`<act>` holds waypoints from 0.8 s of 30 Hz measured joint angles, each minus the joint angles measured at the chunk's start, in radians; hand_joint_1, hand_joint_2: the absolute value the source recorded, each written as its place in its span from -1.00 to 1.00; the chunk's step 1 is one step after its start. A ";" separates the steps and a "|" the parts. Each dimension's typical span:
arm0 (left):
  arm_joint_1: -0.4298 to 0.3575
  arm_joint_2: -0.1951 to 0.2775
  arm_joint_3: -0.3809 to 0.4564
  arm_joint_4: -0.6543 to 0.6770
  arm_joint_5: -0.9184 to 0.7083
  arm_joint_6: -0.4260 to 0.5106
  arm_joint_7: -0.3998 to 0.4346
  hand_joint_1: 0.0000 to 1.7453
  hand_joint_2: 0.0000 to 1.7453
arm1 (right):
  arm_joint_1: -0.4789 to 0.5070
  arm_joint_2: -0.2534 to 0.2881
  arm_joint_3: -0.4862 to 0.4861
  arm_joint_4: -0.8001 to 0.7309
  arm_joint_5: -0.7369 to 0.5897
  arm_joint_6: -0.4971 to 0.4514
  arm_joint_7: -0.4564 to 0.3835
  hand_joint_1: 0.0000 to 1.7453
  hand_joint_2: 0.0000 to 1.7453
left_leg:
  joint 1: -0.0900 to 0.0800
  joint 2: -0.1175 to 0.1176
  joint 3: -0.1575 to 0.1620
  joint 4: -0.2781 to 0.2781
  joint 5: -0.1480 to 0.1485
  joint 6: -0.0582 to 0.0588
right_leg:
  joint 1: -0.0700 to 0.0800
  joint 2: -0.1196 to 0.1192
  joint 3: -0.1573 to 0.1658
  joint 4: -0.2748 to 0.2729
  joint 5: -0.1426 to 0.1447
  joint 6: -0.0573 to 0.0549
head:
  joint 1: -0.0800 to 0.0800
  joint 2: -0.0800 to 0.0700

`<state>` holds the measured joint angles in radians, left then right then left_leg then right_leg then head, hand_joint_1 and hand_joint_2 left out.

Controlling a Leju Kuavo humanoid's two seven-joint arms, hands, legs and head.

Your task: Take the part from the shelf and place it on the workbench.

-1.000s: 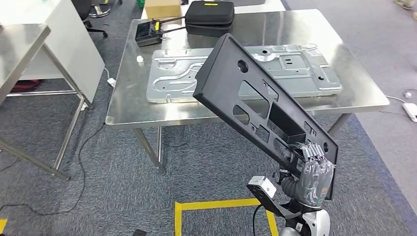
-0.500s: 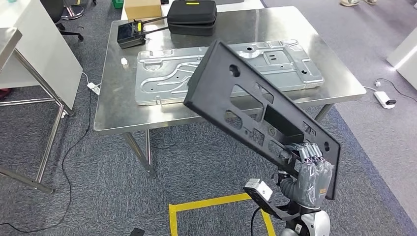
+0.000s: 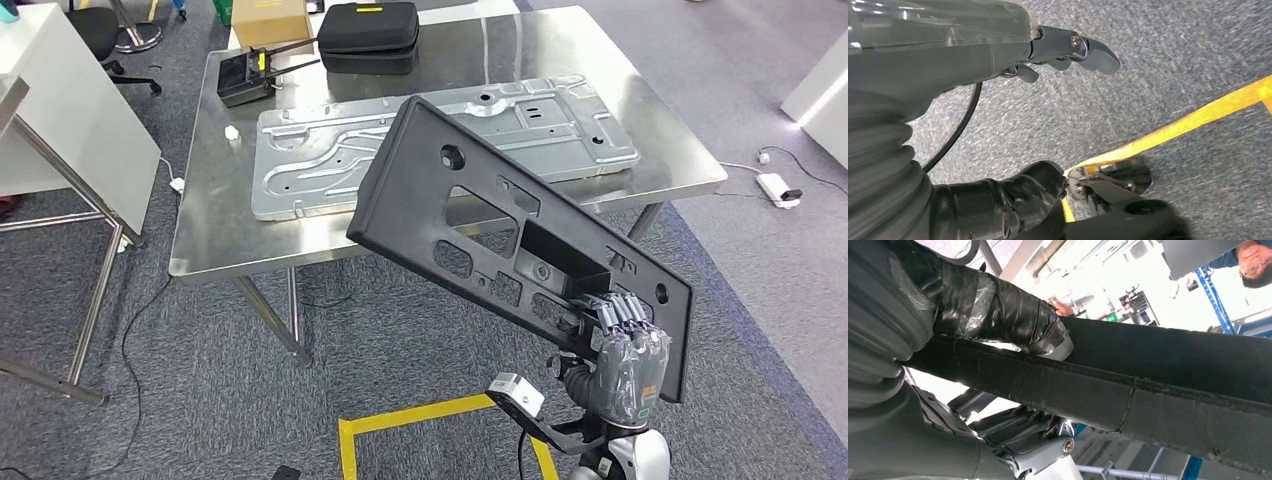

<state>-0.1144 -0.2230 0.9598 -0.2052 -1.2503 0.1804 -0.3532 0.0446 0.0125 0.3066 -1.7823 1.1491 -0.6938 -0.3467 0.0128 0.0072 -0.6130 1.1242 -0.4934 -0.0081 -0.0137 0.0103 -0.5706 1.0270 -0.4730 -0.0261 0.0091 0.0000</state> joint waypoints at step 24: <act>-0.001 0.000 0.000 0.000 0.001 -0.005 0.006 -1.00 1.00 | 0.021 0.015 -0.021 -0.018 0.021 0.000 -0.003 1.00 1.00 | -0.003 -0.008 -0.010 0.015 -0.050 0.002 | -0.001 -0.004 -0.004 -0.004 0.004 -0.003 | -0.001 0.000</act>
<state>-0.1156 -0.2228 0.9594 -0.2052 -1.2490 0.1751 -0.3471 0.0653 0.0277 0.2854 -1.7999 1.1699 -0.6939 -0.3492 0.0095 -0.0003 -0.6234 1.1392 -0.5433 -0.0061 -0.0149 0.0060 -0.5743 1.0227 -0.4689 -0.0295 0.0082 0.0000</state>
